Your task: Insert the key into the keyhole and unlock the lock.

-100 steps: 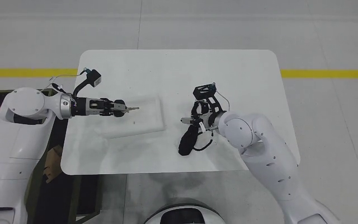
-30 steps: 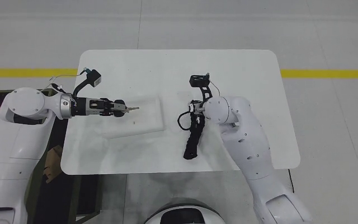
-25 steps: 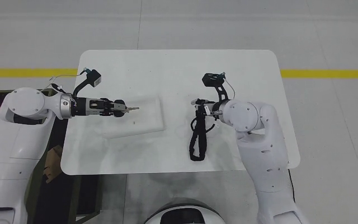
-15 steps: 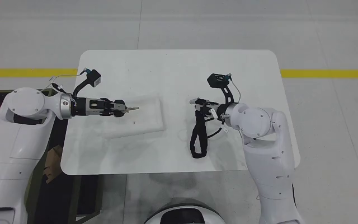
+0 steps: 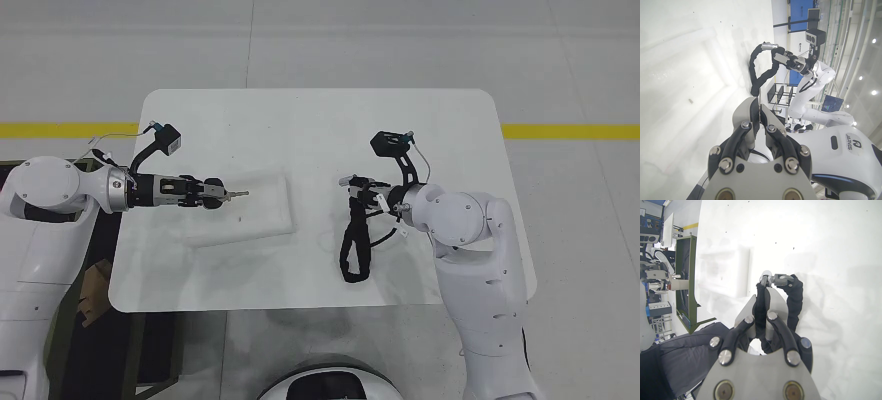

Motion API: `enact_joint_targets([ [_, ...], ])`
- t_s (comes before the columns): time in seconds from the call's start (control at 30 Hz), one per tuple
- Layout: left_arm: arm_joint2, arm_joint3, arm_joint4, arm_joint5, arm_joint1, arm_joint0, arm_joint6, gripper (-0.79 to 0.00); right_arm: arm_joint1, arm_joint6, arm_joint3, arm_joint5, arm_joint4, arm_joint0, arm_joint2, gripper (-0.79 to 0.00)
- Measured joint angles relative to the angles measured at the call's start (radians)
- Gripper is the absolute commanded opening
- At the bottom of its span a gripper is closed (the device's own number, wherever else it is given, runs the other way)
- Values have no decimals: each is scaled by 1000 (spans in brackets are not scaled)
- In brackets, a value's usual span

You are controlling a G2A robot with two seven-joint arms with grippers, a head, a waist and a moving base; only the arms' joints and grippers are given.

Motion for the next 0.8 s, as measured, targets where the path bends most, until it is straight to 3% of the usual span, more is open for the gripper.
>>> enact_joint_targets([
  [0.2, 0, 0, 0, 0, 0, 0, 0, -785, -2, -49, -32, -29, 55, -49, 2, -785],
  [0.33, 0, 0, 0, 0, 0, 0, 0, -785, -8, -151, 28, -139, 385, -107, 35, -785],
  [0.53, 0, 0, 0, 0, 0, 0, 0, -785, -3, -105, 166, -277, 741, -70, 55, -785],
  [0.8, 0, 0, 0, 0, 0, 0, 0, -785, 11, 75, 295, -241, 1120, -2, 78, -785],
])
